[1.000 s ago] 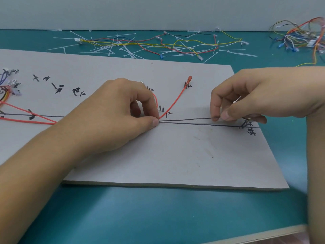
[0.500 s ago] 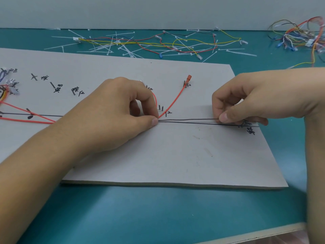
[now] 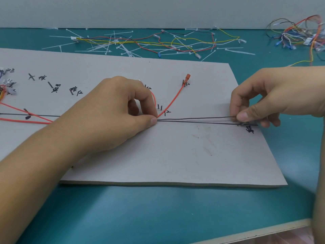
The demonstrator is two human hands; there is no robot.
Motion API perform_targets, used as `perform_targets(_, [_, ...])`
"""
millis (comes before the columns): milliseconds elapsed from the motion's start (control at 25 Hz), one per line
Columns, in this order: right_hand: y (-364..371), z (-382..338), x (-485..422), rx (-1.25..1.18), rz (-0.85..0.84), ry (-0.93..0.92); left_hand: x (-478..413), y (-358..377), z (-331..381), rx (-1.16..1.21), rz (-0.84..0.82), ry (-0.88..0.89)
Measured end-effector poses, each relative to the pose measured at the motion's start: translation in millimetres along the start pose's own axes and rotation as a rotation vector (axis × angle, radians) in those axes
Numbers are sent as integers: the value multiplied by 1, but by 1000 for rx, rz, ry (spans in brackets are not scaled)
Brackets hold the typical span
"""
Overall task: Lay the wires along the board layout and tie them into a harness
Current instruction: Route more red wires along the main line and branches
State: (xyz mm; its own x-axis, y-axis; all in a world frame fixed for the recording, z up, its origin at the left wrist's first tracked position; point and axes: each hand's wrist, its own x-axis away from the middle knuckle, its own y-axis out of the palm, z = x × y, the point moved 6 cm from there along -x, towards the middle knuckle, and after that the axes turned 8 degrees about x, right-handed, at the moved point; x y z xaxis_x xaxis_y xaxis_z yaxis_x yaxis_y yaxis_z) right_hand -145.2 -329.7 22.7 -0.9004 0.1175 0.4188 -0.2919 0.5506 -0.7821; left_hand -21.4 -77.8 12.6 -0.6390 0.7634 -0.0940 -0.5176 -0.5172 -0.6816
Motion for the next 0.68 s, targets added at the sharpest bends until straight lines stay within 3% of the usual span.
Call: perform_targets(680, [2,8,4,-19,-36,-28,-1,0,-1,25,-10,-6])
